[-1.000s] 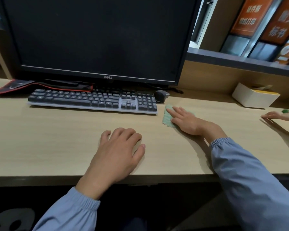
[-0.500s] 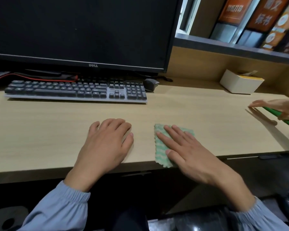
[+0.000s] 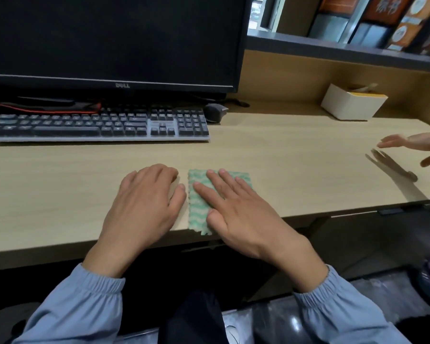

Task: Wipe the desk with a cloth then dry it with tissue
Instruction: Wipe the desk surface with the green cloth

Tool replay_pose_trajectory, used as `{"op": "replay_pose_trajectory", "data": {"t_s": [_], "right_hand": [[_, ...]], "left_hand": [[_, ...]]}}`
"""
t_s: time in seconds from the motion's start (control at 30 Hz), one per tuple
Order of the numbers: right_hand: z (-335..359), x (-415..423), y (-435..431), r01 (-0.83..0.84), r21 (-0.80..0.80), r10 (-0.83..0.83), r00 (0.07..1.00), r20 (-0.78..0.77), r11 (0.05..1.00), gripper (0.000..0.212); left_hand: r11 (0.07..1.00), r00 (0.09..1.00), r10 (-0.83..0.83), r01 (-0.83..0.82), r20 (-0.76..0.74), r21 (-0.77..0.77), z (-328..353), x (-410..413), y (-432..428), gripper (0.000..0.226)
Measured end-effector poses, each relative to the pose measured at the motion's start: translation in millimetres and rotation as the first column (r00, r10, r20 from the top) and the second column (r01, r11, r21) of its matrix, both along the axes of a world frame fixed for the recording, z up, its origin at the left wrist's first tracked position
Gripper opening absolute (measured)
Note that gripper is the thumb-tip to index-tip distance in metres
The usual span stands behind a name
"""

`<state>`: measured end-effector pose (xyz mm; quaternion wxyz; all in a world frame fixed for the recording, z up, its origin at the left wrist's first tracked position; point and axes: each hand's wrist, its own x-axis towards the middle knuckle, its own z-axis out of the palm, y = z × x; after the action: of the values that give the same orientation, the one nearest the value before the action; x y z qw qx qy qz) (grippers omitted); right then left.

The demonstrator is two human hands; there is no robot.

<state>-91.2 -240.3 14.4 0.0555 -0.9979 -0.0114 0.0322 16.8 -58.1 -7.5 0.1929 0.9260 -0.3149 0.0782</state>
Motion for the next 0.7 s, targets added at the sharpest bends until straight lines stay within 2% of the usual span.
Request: {"op": "replay_pose_trajectory", "data": {"t_s": [0.13, 0.27, 0.43, 0.57, 0.7], "right_hand": [[7.9, -30.1, -42.1, 0.080, -0.002, -0.080, 0.996, -0.041, 0.997, 0.073], [11.9, -48.0, -67.0, 0.149, -0.012, -0.150, 0.985, -0.088, 0.989, 0.081], [-6.5, -53.9, -45.7, 0.270, -0.041, -0.270, 0.963, 0.023, 0.962, 0.063], [-1.8, -42.4, -51.7, 0.284, -0.002, -0.284, 0.957, -0.053, 0.959, 0.059], [4.6, 2.8, -78.9, 0.275, 0.001, -0.273, 0.954, -0.121, 0.961, 0.059]], "left_hand": [[0.999, 1.000, 0.001, -0.001, -0.002, 0.037, 3.4, -2.7, -0.7, 0.035], [0.995, 1.000, -0.002, 0.003, -0.011, 0.101, 8.6, -6.9, -2.9, 0.048], [0.984, 0.997, -0.046, 0.057, -0.070, 0.171, 23.5, -10.4, -12.1, 0.055], [0.966, 0.992, -0.050, 0.077, -0.115, 0.245, 29.0, -7.5, -21.4, 0.051], [0.955, 0.988, -0.048, 0.089, -0.149, 0.283, 36.7, 0.0, -24.5, 0.051]]}}
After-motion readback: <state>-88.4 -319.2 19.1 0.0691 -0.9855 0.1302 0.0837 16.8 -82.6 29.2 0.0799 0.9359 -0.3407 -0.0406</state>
